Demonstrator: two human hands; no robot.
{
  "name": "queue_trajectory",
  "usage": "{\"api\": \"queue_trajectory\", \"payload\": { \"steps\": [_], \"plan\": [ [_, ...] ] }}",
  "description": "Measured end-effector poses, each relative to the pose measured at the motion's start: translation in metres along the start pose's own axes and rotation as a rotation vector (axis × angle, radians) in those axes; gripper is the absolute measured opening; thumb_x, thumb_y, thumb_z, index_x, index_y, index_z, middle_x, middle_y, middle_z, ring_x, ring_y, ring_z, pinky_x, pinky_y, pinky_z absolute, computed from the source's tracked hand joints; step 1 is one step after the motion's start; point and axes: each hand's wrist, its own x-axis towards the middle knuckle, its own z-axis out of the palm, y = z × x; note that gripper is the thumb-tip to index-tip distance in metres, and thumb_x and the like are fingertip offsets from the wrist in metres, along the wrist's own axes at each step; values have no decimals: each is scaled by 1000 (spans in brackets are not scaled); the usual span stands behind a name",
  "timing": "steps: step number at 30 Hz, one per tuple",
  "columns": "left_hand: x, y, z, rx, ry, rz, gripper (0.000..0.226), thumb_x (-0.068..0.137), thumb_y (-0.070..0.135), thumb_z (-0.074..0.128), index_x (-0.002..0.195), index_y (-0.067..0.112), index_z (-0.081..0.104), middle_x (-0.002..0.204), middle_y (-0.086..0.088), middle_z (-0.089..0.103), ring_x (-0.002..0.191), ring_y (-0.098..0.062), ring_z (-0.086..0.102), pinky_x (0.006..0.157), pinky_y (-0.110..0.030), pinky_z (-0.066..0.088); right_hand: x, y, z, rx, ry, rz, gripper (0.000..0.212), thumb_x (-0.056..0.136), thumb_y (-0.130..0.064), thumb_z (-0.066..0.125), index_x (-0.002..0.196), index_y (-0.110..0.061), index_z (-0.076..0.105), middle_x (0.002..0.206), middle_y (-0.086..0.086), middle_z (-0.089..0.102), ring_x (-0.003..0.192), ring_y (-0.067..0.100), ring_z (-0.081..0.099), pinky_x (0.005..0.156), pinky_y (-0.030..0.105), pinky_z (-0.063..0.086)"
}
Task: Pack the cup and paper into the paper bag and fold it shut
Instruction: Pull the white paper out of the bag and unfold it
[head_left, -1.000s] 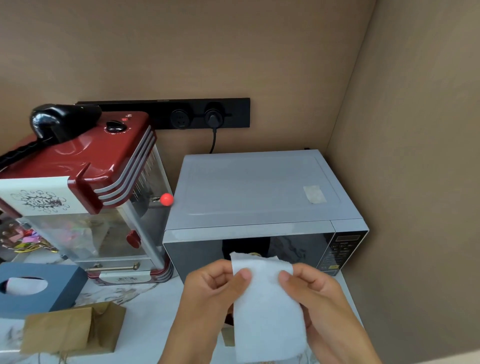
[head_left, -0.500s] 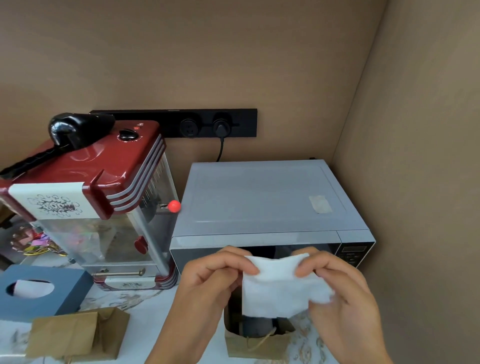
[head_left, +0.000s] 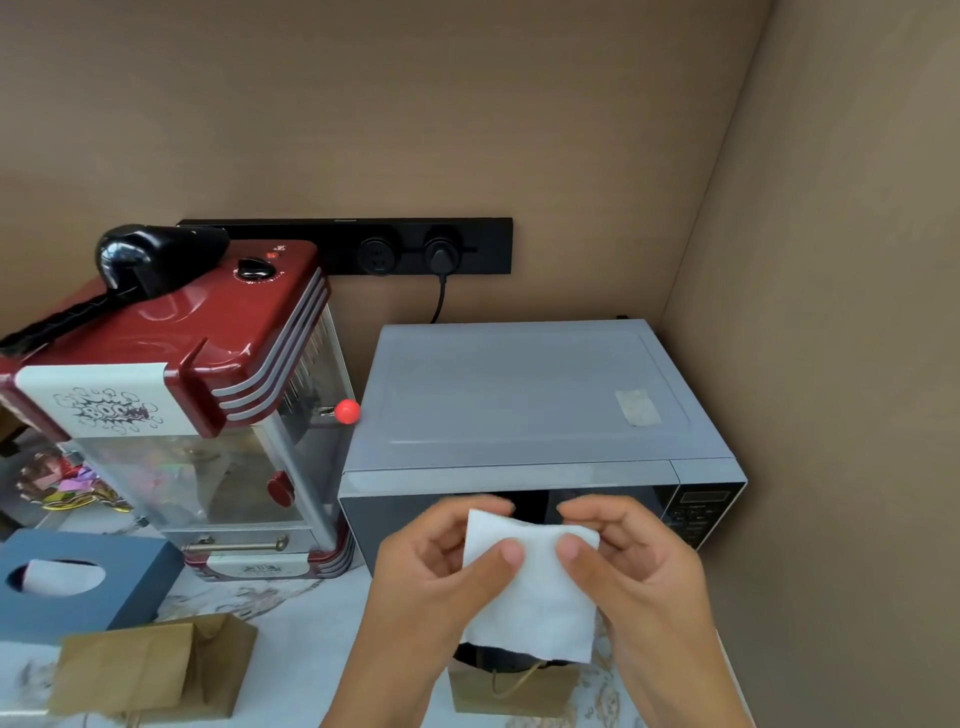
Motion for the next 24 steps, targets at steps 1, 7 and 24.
{"api": "queue_trajectory", "payload": {
  "steps": [1,7,24],
  "plan": [
    [-1,1,1,44,-20,3,33,62,34,84,89,17,78,78,-4,78,69,-12,71,56,-18,54,0,-1,0,-31,-16,-6,20,70,-12,77,90,-15,74,78,9,74,71,18,68,58,25,54],
    [-3,3,-1,85,-31,52,20,66,30,83,77,13,79,68,0,75,64,-8,67,54,-15,51,3,-11,0,-191,-162,-23,19,71,-29,79,84,-15,75,76,3,73,69,13,67,59,23,51],
    [-4,5,1,-144,99,-63,38,66,39,75,95,14,78,86,-8,80,76,-16,74,59,-21,59,0,-2,8,-89,-4,10,16,80,-27,73,81,-11,72,72,7,74,64,14,67,50,24,52]
  ]
}}
